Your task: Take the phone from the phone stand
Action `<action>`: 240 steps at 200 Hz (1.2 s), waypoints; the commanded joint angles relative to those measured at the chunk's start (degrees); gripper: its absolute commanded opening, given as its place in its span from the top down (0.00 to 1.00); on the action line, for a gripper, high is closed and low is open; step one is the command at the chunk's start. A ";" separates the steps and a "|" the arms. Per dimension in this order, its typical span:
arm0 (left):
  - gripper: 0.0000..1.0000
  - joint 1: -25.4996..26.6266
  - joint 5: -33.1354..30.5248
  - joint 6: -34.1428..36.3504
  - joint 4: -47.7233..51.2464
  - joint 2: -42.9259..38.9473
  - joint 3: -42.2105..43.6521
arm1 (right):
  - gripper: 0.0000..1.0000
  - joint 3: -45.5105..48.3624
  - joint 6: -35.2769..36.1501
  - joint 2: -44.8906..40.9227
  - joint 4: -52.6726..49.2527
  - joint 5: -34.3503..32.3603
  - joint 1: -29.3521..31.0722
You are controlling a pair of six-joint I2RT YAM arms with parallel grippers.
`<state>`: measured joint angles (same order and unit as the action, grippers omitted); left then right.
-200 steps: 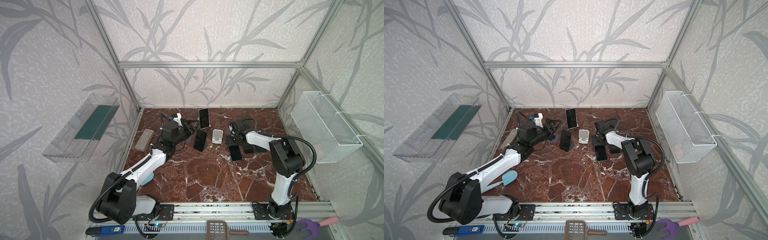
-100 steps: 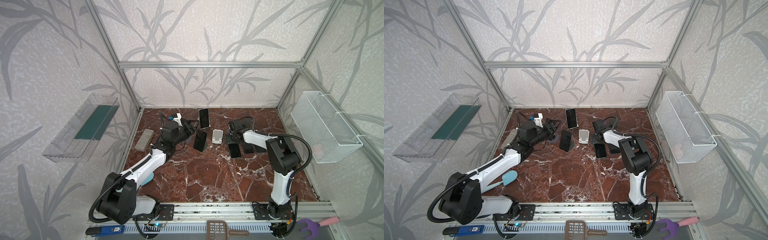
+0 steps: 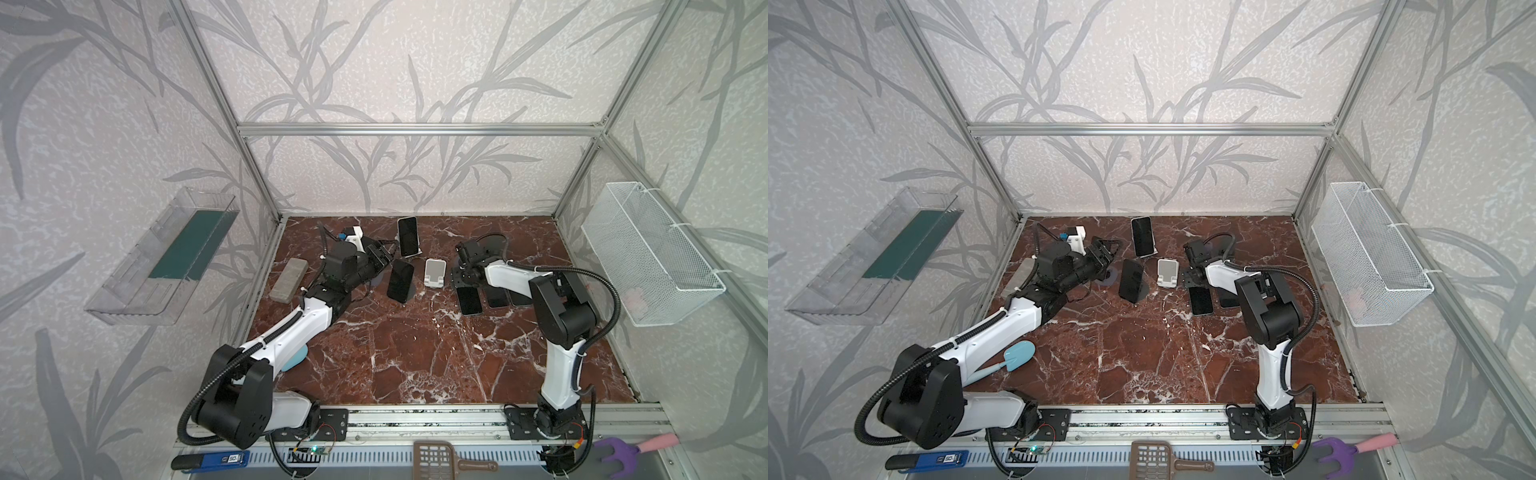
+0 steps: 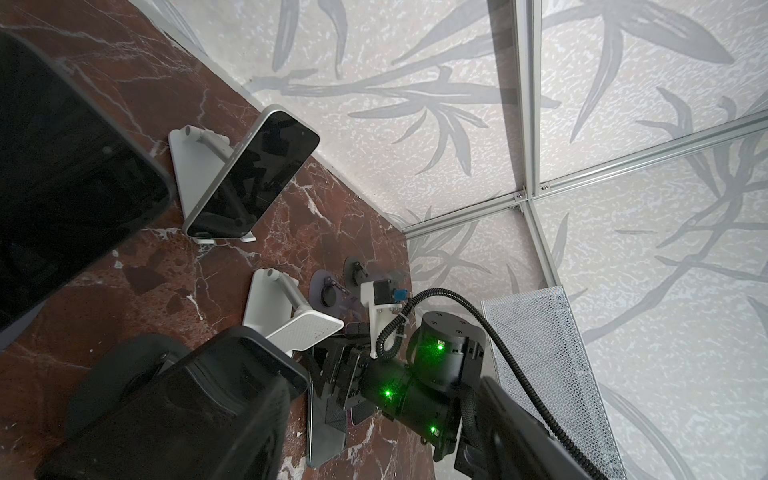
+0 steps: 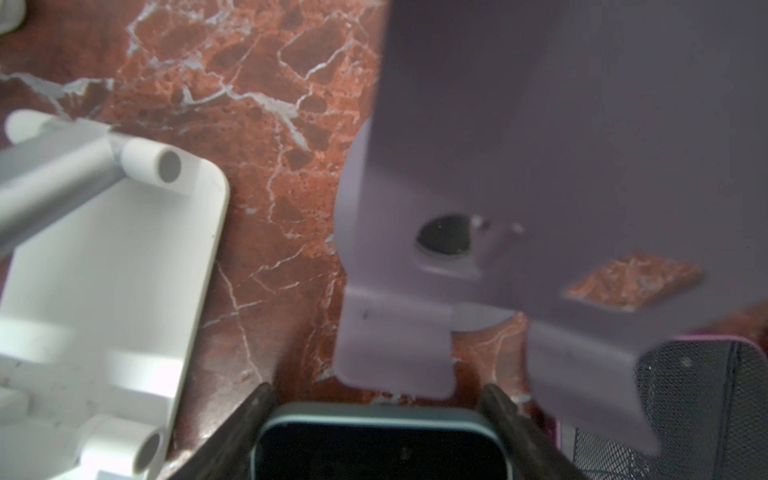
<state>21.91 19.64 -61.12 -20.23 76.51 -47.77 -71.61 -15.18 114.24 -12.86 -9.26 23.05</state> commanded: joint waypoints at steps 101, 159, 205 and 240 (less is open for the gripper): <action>0.28 0.06 1.05 -1.18 -2.06 -1.39 -0.65 | 0.21 -2.12 -2.84 0.62 -2.69 -1.99 0.58; 0.28 -0.06 1.04 -1.13 -2.10 -1.89 -0.75 | 0.21 -0.36 -3.69 -7.76 -4.10 -4.08 2.21; 0.28 -0.09 -0.11 -0.15 -1.58 -3.08 -0.47 | 0.19 6.67 -5.18 -19.93 -2.96 -7.13 4.63; 0.28 -0.33 -0.64 -0.18 -1.02 -3.77 -0.52 | 0.13 11.20 -5.82 -26.75 1.34 -10.94 10.43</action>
<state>21.89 19.57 -61.54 -20.62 74.50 -47.77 -62.85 -20.05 90.61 -14.63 -16.14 29.39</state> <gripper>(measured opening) 0.720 0.836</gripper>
